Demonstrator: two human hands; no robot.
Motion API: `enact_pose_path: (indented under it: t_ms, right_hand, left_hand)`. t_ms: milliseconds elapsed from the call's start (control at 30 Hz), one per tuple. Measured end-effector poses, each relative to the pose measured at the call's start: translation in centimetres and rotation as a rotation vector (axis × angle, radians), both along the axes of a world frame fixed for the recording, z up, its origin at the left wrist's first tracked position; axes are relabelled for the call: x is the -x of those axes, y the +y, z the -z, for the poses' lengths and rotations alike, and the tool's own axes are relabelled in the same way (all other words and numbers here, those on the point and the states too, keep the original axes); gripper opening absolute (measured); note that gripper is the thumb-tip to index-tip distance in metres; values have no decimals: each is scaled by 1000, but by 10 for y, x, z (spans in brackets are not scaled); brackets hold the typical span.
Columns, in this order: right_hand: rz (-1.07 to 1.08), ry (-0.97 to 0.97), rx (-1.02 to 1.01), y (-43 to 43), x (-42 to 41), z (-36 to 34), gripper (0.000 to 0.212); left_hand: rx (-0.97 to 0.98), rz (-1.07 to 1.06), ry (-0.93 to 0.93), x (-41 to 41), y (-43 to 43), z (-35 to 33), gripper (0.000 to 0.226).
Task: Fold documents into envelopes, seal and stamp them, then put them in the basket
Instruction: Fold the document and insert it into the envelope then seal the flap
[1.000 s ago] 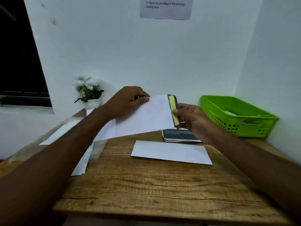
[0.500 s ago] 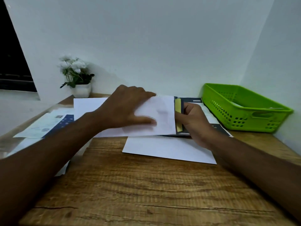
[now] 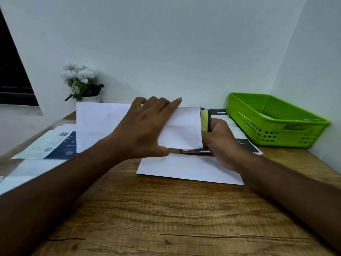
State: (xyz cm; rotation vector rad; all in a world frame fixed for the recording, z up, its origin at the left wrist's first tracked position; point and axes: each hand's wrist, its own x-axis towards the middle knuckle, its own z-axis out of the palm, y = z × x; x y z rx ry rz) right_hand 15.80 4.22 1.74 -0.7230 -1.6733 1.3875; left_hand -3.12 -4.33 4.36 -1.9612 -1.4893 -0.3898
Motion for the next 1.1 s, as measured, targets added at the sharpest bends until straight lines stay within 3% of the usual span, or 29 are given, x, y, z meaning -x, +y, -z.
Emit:
enact_pose_path:
  t_ms: [433, 600, 800, 1100]
  right_hand:
    - [-234, -39, 202, -7, -2, 0, 28]
    - [-220, -133, 123, -11, -2, -3, 39]
    - [-80, -82, 82, -6, -2, -5, 19]
    - [-245, 53, 239, 3, -12, -12, 27]
  left_hand:
    - [72, -36, 13, -7, -1, 6, 115]
    - [110, -22, 8, -8, 1, 9, 117]
    - [118, -73, 7, 1, 0, 3, 124]
    - [79, -83, -30, 13, -2, -4, 112]
